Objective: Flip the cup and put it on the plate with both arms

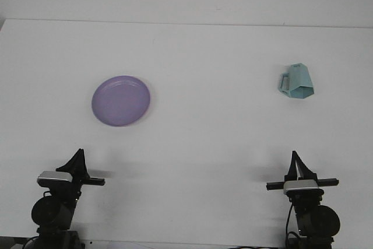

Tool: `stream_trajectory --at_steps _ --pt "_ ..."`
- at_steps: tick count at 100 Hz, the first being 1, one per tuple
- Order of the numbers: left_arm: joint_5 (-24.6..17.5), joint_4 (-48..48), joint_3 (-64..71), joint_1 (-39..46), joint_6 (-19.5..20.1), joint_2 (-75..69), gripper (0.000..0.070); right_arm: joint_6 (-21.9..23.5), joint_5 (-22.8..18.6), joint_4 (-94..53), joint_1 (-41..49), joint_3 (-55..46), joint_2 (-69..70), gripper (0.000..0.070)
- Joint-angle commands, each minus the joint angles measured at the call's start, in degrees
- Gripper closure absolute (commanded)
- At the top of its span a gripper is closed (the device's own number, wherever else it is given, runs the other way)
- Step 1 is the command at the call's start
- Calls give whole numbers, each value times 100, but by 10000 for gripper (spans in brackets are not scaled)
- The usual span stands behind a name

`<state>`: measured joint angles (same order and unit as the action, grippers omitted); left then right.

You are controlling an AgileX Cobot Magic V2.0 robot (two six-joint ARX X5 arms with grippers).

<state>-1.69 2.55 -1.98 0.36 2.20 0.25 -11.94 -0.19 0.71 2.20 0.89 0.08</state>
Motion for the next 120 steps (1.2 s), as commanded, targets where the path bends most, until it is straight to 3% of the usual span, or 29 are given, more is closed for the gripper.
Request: stream_trajectory --at_steps 1,52,66,82,98,111,120 --pt "-22 55 109 0 -11 -7 686 24 15 59 -2 -17 -2 699" --pt "-22 55 107 0 11 -7 686 24 15 59 -2 -17 -2 699" --pt "-22 55 109 0 -216 -7 686 39 17 59 -2 -17 -2 699" --pt "-22 59 107 0 -750 -7 687 376 -28 90 9 -17 -2 699" --pt "-22 59 107 0 -804 -7 687 634 -26 236 9 -17 -2 699" --pt "-22 61 107 0 -1209 -7 688 1405 46 278 9 -17 -2 699" --pt "-20 66 107 0 -1239 -7 688 2072 109 380 9 -13 -2 699"
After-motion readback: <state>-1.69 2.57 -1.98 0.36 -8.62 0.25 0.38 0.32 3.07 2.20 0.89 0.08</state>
